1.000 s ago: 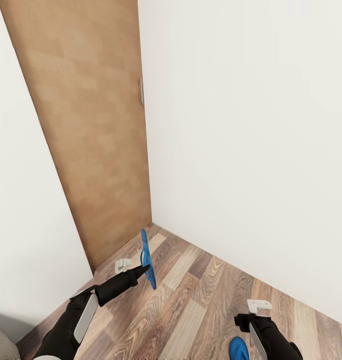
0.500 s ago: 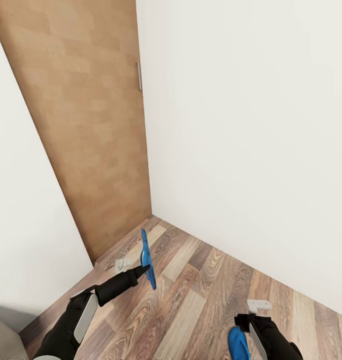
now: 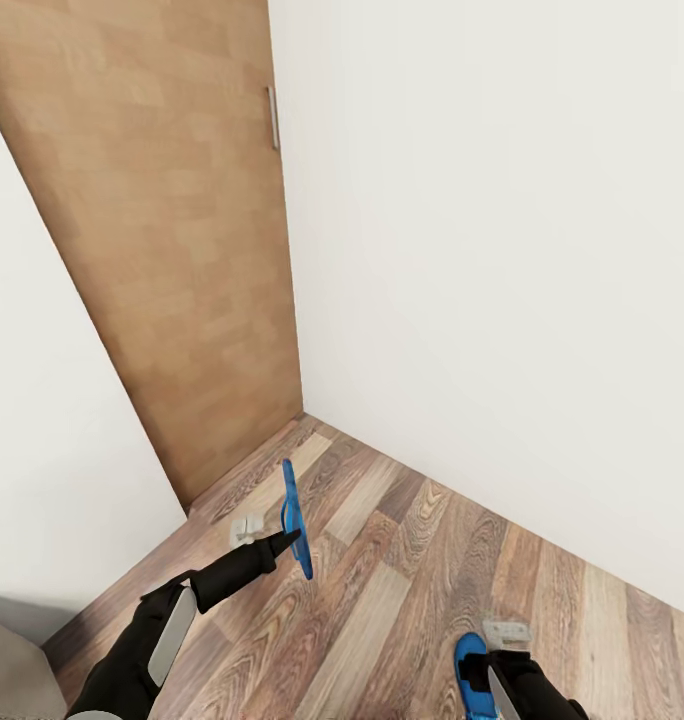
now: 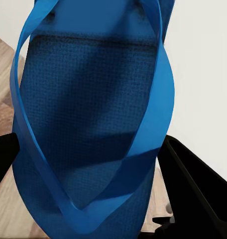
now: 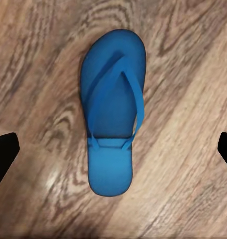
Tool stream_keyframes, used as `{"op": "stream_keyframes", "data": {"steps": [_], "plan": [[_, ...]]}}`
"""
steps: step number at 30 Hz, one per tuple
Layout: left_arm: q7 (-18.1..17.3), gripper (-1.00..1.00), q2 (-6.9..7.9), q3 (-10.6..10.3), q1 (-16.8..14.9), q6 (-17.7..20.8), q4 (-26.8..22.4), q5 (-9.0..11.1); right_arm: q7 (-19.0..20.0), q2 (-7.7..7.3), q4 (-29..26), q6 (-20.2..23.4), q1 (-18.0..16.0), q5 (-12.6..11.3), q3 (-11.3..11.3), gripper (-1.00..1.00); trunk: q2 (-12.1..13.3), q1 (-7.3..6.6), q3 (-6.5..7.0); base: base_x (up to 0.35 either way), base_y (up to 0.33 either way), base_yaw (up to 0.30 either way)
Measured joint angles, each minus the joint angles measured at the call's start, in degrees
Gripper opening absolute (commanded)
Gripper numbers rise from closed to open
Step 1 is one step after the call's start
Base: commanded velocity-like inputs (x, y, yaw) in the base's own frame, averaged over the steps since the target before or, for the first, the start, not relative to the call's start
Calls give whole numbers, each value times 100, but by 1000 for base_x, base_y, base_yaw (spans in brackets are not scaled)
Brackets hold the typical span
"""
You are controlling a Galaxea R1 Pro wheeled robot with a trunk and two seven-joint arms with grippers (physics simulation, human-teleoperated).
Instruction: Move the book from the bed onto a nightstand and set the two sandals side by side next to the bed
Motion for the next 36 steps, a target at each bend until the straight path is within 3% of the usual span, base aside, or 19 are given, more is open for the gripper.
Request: {"op": "stream_keyframes", "data": {"steps": [36], "plan": [[2,-100,-2,0,0,-2,3,3,39,8,55,-17,-1,4,-7,100,-49,93,-798,0,0,0]]}}
